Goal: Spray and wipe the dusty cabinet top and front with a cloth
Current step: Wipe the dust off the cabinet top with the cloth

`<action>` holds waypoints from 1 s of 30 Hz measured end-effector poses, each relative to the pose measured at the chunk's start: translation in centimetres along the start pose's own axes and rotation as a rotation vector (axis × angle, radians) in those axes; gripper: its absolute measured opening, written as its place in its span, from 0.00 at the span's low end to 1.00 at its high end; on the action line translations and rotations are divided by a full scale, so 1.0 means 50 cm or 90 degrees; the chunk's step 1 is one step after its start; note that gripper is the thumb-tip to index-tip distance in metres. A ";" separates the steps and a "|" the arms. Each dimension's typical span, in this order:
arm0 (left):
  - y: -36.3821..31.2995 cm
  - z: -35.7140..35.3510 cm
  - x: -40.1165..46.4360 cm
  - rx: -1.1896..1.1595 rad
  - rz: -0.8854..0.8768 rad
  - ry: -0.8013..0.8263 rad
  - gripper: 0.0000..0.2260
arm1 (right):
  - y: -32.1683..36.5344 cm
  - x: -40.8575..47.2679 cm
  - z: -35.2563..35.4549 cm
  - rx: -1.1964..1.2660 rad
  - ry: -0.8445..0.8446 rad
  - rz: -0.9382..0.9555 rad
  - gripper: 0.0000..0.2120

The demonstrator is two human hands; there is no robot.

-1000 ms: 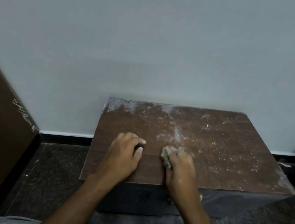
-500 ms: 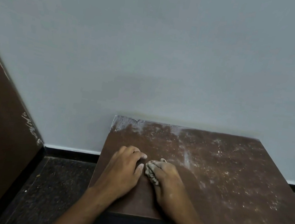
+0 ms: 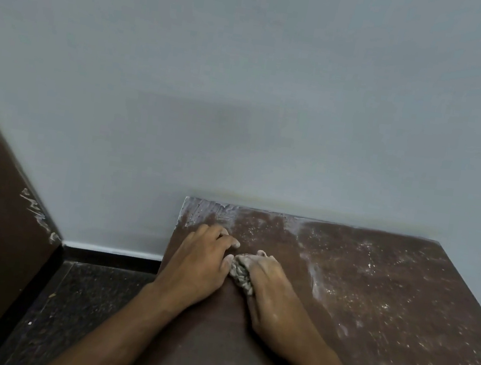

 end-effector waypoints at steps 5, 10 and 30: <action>-0.002 -0.007 0.018 -0.009 -0.002 -0.001 0.13 | -0.146 0.120 0.005 -0.095 -0.062 -0.146 0.15; 0.016 -0.006 0.042 0.002 0.029 -0.017 0.08 | -0.076 0.127 -0.038 -0.052 -0.020 -0.071 0.15; 0.087 0.054 -0.005 -0.069 0.093 -0.133 0.11 | -0.144 0.237 -0.045 -0.122 -0.048 -0.164 0.13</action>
Point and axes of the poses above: each hand's wrist, its own x-axis towards the middle knuckle, its own z-axis out of the back of the hand, y = z × x, the point moved 8 cm from there along x, towards the middle knuckle, and after that the axes turned 2 degrees about -y, right-handed, at the moved point
